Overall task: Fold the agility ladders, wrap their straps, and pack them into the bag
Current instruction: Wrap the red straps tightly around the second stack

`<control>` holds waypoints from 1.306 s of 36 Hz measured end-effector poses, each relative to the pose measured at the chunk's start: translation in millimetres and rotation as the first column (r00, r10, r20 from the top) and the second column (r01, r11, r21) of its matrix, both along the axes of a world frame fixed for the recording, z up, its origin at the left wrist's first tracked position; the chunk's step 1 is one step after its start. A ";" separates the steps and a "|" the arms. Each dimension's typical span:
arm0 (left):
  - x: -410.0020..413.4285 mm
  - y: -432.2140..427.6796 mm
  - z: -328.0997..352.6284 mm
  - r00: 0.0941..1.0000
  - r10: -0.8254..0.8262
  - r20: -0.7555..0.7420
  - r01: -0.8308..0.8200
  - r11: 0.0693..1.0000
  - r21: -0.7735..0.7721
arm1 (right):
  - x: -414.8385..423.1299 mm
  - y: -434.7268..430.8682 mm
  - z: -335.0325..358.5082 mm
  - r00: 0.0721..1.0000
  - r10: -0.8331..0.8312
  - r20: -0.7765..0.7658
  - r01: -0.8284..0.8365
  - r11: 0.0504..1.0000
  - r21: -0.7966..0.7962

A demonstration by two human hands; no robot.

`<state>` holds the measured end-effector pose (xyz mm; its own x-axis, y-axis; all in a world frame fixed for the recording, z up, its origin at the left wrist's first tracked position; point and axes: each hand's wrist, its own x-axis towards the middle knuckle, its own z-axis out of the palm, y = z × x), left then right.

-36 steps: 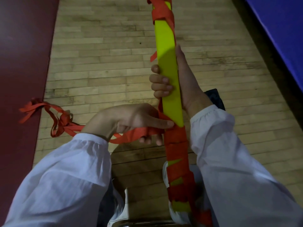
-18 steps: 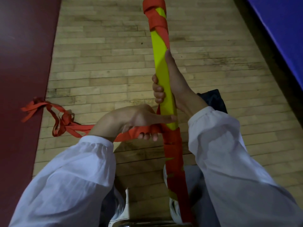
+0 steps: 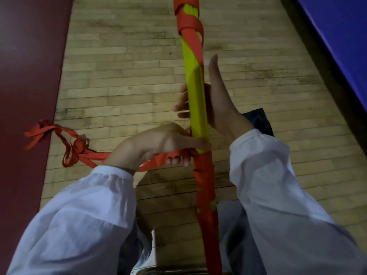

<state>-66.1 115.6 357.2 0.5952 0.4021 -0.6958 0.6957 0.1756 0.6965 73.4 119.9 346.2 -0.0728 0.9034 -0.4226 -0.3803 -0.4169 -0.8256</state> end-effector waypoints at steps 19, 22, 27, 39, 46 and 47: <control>-6.3 3.4 5.3 0.994 0.019 0.107 0.005 0.977 -0.215 | -5.1 -5.8 13.4 0.911 0.011 -0.412 -0.036 0.998 -0.054; -5.8 2.3 5.2 0.995 0.016 0.099 0.006 0.977 -0.213 | -5.6 -6.0 14.2 0.955 0.056 -0.293 -0.073 0.996 -0.047; -6.4 3.6 2.9 0.998 0.022 0.066 -0.009 0.982 -0.189 | -7.9 -6.5 14.8 0.985 0.077 -0.156 -0.086 0.995 -0.052; -4.1 5.4 -3.7 1.000 -0.006 0.017 0.009 0.989 -0.147 | -13.1 -2.8 3.4 0.996 0.032 0.087 -0.022 0.993 -0.118; -5.3 6.6 -12.0 0.997 -0.069 -0.024 0.068 0.997 -0.037 | -11.1 -4.2 2.5 0.989 -0.035 0.141 0.043 0.997 -0.059; -4.3 5.8 -10.4 0.999 -0.050 0.006 0.051 0.996 -0.074 | -10.7 -4.4 2.0 0.987 -0.038 0.157 0.046 0.998 -0.049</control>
<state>-70.4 121.5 346.8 0.6166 0.3186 -0.7200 0.7019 0.1919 0.6860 62.7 115.5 348.2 0.0350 0.8808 -0.4722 -0.2671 -0.4470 -0.8537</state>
